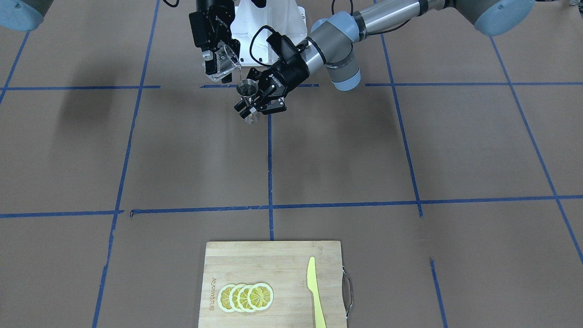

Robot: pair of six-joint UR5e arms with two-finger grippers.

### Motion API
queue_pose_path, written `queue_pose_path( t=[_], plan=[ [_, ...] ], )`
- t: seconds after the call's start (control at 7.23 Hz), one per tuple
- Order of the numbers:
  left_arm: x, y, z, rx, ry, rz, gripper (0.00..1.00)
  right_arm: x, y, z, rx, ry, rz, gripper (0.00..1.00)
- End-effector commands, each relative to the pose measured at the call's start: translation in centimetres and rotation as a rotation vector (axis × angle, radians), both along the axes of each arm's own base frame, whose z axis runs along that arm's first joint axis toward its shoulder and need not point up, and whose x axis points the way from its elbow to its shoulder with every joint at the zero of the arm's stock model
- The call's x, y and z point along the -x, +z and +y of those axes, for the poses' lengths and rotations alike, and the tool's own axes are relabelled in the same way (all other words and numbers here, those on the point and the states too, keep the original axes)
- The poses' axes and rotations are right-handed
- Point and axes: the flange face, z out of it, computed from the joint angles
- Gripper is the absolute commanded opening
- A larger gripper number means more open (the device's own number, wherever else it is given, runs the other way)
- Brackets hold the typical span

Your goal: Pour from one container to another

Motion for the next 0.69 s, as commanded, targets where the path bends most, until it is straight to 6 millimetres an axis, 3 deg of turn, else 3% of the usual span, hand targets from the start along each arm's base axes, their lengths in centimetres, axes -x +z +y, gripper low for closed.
queue_pose_path(
  t=[0.0,0.55],
  plan=[
    [0.06,-0.02,-0.07,0.000,-0.001,0.000,0.00,-0.60,-0.62,0.07,0.002,0.001,-0.041,0.00],
    [0.17,-0.14,-0.07,0.000,-0.004,0.004,0.00,-0.79,-1.06,0.19,0.046,0.028,-0.216,0.00]
  ],
)
